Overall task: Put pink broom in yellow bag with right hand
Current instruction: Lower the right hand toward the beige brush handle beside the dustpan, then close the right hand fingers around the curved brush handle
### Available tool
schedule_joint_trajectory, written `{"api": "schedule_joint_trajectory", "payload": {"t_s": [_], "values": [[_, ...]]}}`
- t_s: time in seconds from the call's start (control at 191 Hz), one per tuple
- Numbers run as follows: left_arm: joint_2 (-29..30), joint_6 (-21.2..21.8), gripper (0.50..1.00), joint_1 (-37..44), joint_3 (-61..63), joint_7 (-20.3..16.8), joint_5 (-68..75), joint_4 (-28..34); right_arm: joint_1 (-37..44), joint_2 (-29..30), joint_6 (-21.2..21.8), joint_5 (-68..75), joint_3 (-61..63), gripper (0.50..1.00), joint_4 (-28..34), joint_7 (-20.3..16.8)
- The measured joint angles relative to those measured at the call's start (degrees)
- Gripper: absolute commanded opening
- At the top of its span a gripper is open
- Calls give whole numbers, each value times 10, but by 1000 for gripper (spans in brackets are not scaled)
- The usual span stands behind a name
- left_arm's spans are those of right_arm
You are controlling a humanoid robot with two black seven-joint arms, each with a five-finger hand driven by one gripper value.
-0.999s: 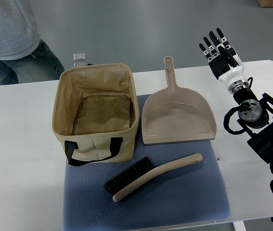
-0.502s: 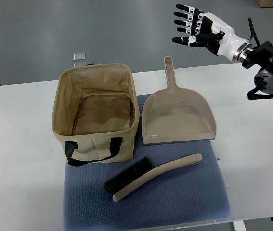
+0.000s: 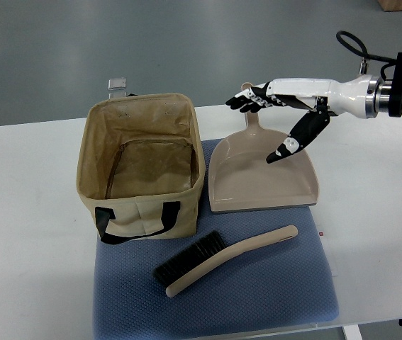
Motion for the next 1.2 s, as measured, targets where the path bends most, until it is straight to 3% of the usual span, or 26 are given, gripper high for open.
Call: {"api": "schedule_joint_trajectory", "payload": {"t_s": [0.261, 0.418, 0.586, 0.716, 1.202], "values": [[0, 0, 1000, 0, 0, 0, 0, 1, -8, -13, -2, -29, -56, 940, 42, -4], [0, 0, 1000, 0, -1, 0, 0, 1, -53, 8, -36, -31, -59, 940, 40, -2], [0, 0, 1000, 0, -1, 0, 0, 1, -101, 23, -44, -38, -58, 940, 37, 13], [0, 0, 1000, 0, 0, 0, 0, 0, -123, 40, -63, -43, -55, 938, 26, 44], [0, 0, 1000, 0, 0, 1, 0, 1, -198, 80, -113, -145, -58, 930, -31, 75]]}}
